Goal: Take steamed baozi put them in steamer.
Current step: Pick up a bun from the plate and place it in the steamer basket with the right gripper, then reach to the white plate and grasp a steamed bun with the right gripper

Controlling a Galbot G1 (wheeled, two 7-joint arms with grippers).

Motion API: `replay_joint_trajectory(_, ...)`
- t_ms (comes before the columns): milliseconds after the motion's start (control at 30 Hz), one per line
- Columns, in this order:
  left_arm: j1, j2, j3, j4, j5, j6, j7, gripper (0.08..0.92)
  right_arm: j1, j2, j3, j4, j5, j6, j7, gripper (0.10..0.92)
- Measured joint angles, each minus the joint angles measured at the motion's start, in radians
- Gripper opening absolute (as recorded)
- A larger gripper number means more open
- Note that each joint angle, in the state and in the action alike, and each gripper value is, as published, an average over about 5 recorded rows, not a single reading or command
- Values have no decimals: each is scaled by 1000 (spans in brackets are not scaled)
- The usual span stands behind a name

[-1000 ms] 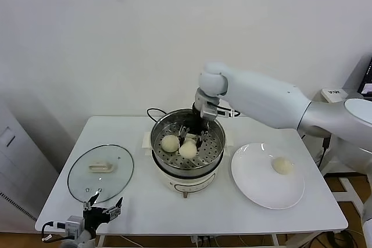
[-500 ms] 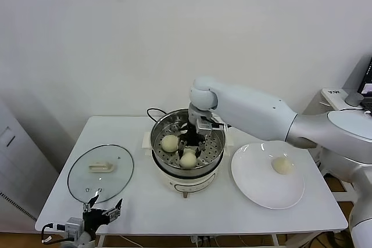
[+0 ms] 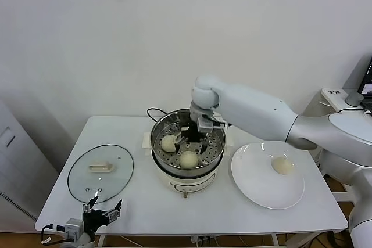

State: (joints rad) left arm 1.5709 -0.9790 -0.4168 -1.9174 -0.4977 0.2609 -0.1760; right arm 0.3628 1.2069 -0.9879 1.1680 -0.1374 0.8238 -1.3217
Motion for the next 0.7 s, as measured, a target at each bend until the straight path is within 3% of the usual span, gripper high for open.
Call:
replay_joint_trajectory(467,-4,1,-7,-7,-2,2,0,823,135,-188,-44,-135,181,-6,18,823)
replay_joint_trajectory(700,-9,2,-7,-10,-6,5,-1,823,146,-297,-91,-199,233,-158,12,823)
